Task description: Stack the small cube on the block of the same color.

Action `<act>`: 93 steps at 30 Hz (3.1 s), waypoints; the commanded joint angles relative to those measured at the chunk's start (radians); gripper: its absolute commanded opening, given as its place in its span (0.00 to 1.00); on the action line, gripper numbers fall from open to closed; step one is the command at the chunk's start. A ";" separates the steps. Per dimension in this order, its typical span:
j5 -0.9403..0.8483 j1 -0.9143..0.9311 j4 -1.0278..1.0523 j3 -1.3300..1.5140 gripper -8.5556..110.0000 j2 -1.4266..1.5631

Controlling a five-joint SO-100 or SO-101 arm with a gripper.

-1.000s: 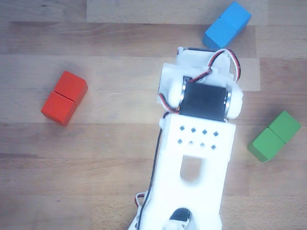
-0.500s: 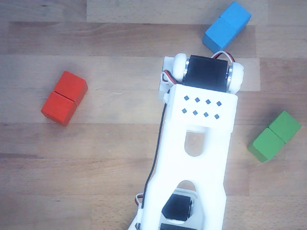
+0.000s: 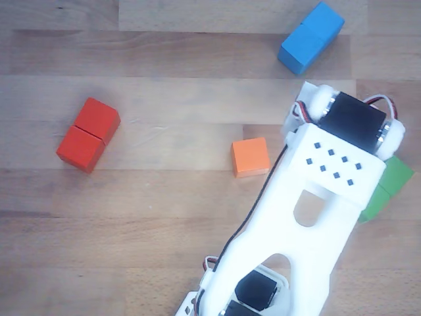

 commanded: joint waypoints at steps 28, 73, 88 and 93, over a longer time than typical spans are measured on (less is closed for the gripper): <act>-0.005 -0.170 -0.064 -0.084 0.07 -0.003; 0.009 -0.506 -0.067 -0.083 0.07 0.014; -0.002 -0.518 -0.385 0.347 0.07 0.301; -0.002 -0.518 -0.463 0.515 0.08 0.466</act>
